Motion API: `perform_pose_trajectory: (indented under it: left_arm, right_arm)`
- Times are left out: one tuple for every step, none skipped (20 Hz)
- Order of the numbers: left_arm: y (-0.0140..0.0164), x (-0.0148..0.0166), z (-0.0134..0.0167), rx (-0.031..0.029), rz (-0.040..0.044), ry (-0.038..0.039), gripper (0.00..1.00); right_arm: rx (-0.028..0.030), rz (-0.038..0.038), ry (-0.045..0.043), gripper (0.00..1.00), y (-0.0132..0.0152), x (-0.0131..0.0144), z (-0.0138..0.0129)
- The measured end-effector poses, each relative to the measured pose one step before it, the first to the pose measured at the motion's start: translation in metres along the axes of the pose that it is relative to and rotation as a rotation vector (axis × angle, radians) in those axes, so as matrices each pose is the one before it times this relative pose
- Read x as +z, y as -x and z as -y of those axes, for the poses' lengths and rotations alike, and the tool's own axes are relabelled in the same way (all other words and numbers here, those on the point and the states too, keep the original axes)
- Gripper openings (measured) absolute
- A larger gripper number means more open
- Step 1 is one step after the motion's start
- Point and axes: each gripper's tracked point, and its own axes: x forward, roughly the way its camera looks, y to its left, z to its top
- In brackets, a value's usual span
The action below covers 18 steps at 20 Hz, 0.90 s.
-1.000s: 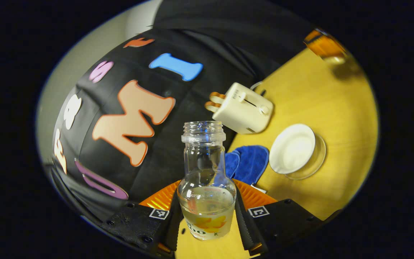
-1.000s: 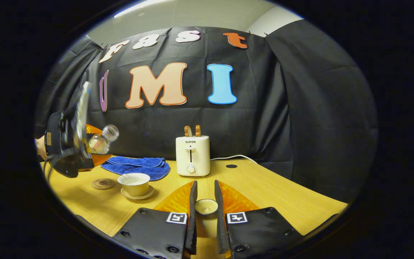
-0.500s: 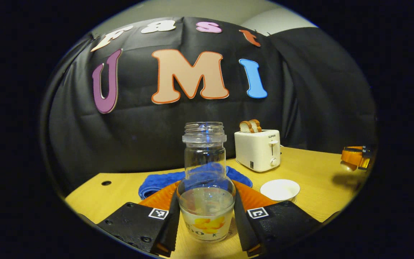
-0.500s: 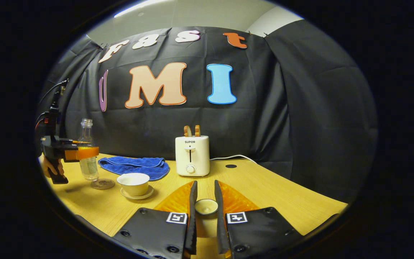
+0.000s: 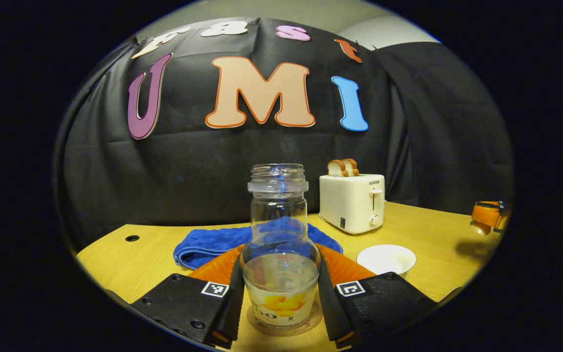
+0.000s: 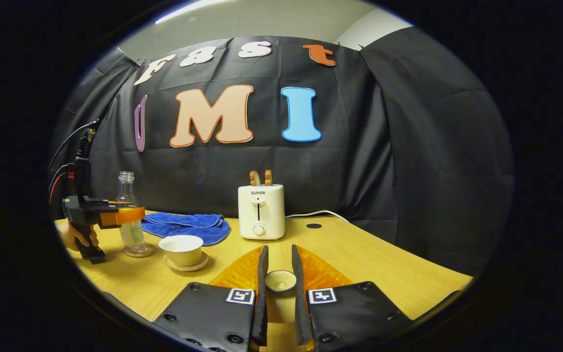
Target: Open the teacup lid with one hand, grasp the water bottle and pour water into the teacup with the other hand; after pouring, place the water bottle on the coaster and then close the teacup lid.
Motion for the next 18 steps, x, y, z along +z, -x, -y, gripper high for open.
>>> perform_pose_trajectory:
  left_arm:
    - [-0.00143, 0.00168, -0.00111, 0.00460, 0.01825, 0.01465, 0.65]
    - [0.00144, -0.00147, -0.00076, 0.00189, -0.00051, 0.00764, 0.64]
    - [0.00006, -0.00173, -0.00041, 0.00224, 0.00225, 0.00279, 0.64]
    - [0.00113, 0.00150, -0.00084, 0.00516, 0.02349, 0.00911, 0.63]
    - [0.00068, 0.00015, 0.00109, -0.00148, 0.01318, -0.00280, 0.67]
    - [0.00132, 0.00239, 0.00006, 0.00092, 0.02631, -0.00632, 0.65]
    - [-0.00177, 0.00385, -0.00023, 0.00143, 0.00883, -0.00600, 0.65]
    - [-0.00415, -0.00441, -0.00041, 0.00107, -0.00536, -0.00493, 0.64]
    - [0.00281, 0.00010, -0.00049, 0.00005, 0.00184, 0.00007, 0.64]
    - [0.00035, 0.00074, -0.00064, -0.00212, 0.00435, 0.00656, 0.64]
    - [-0.00053, -0.00097, 0.00082, -0.00012, -0.00436, 0.00373, 0.65]
    - [-0.00215, -0.00458, 0.00055, -0.00401, -0.01640, -0.00168, 0.68]
    - [0.00211, -0.00458, -0.00116, 0.01279, -0.02215, 0.00188, 0.70]
    - [0.00339, 0.00307, -0.00282, 0.00971, 0.00730, 0.00214, 0.73]
    - [-0.00135, 0.00144, -0.00285, 0.01412, 0.01003, 0.00694, 0.86]
    - [0.00026, -0.00233, -0.00216, 0.01151, -0.00881, -0.00700, 0.98]
    - [0.00175, -0.00001, -0.00183, 0.00840, 0.00085, 0.00381, 0.96]
    - [0.00245, -0.00137, 0.00019, 0.00012, -0.00562, 0.00211, 0.94]
  right_arm:
    - [0.00006, 0.00038, 0.00014, 0.26, 0.00024, 0.00009, -0.00004]
    - [0.00006, -0.00018, -0.00013, 0.26, -0.00016, -0.00033, -0.00003]
    - [-0.00013, -0.00006, 0.00002, 0.25, 0.00003, 0.00045, 0.00009]
    - [0.00012, 0.00065, -0.00002, 0.25, 0.00033, -0.00013, 0.00006]
    - [-0.00031, -0.00028, -0.00024, 0.26, -0.00012, 0.00017, -0.00002]
    - [-0.00041, 0.00030, 0.00052, 0.25, -0.00025, -0.00029, 0.00013]
    - [-0.00062, 0.00031, -0.00073, 0.25, -0.00055, 0.00053, -0.00017]
    - [-0.00021, -0.00074, 0.00050, 0.26, 0.00053, -0.00031, 0.00007]
    - [-0.00043, 0.00032, -0.00030, 0.26, 0.00009, -0.00027, 0.00023]
    - [0.00037, -0.00033, 0.00008, 0.26, -0.00002, -0.00010, -0.00001]
    - [-0.00015, 0.00014, -0.00027, 0.26, -0.00011, 0.00043, 0.00009]
    - [0.00016, -0.00007, 0.00003, 0.25, -0.00029, -0.00055, -0.00003]
    - [-0.00095, 0.00069, -0.00023, 0.25, -0.00009, 0.00083, 0.00036]
    - [-0.00034, 0.00006, 0.00030, 0.25, -0.00070, -0.00076, -0.00009]
    - [0.00005, 0.00001, 0.00020, 0.26, 0.00129, 0.00023, -0.00040]
    - [0.00010, 0.00082, 0.00002, 0.26, -0.00009, -0.00071, -0.00006]
    - [0.00036, 0.00037, 0.00074, 0.25, 0.00025, 0.00114, -0.00042]
    - [-0.00036, 0.00279, -0.00092, 0.26, -0.00001, 0.00043, 0.00034]
